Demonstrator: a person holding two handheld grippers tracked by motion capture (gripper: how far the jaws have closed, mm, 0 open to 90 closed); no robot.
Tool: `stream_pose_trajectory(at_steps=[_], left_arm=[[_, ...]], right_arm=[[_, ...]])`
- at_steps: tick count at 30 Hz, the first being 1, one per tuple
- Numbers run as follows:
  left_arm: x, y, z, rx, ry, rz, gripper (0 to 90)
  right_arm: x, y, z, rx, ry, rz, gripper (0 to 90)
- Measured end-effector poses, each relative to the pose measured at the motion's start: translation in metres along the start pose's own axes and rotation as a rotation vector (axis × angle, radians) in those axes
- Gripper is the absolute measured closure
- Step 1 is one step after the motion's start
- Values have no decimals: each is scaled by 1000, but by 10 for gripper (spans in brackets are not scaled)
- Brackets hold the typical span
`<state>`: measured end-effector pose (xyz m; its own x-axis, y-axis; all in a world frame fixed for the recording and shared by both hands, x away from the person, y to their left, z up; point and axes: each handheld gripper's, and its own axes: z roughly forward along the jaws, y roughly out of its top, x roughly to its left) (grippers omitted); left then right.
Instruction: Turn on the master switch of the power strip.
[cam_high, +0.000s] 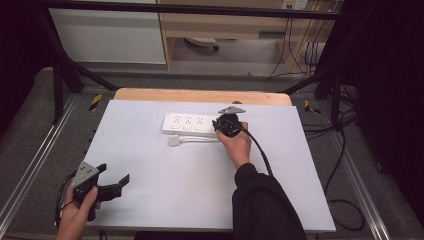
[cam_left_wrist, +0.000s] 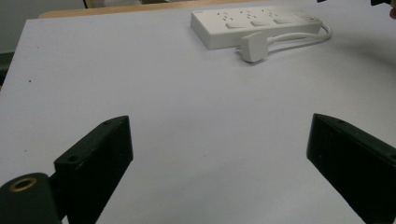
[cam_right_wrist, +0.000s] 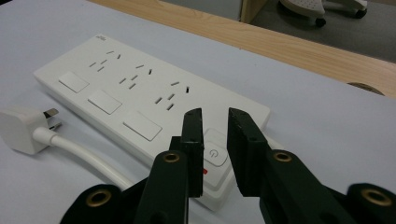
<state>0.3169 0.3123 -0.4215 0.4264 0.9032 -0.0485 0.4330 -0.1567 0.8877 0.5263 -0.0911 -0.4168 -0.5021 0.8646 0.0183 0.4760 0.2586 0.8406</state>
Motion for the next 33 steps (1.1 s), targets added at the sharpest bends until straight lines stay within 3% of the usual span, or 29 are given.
stream_pose_trajectory(at_steps=[17, 33], left_arm=[[0, 0, -1, -1, 0, 1, 70], [-1, 0, -1, 0, 3, 3, 70]], right_arm=[[0, 3, -15, 27, 35, 55, 507], [-13, 1, -25, 56, 38, 109, 254]])
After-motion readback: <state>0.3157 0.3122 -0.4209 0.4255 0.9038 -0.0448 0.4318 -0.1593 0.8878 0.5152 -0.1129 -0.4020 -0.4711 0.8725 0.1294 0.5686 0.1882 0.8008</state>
